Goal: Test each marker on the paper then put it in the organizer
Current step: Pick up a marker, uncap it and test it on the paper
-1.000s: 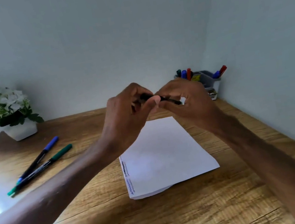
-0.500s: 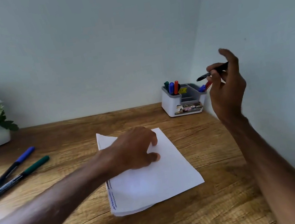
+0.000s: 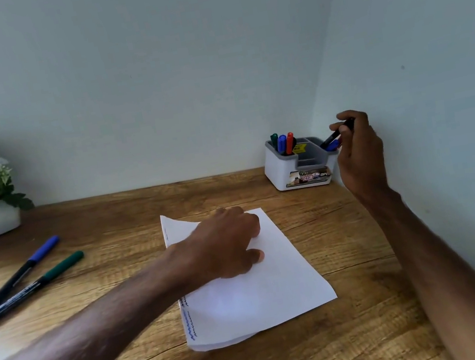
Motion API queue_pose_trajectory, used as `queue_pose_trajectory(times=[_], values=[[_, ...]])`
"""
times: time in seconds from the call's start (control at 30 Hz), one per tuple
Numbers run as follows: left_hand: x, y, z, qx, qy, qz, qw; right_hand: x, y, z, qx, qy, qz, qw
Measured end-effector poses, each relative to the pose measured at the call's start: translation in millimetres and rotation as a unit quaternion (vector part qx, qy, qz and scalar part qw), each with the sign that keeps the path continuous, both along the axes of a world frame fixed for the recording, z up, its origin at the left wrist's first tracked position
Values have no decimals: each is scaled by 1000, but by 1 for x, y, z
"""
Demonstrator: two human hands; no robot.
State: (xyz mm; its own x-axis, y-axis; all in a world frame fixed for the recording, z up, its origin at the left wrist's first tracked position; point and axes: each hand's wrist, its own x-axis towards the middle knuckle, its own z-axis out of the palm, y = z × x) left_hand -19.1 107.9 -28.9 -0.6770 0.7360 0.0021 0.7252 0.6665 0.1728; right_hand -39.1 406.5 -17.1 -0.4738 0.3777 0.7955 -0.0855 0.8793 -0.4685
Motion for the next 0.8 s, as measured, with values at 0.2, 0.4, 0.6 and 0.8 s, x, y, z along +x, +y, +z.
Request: queue_pose_trajectory(times=[0.2,0.4,0.6,0.8], values=[[-2,0,0,-5,3,-1,1000,-4,3,-5,39,-60,-62,996],[-1,1,-1,-6,1,1,1000,-2,-2,-5,24,-81,-64,994],[0,0,0,-8,1,0,1000,1,-8,-3,24,-95,-60,993],[0,1,2,-4,0,-2,1000,8,-15,1,40,-38,-43,998]])
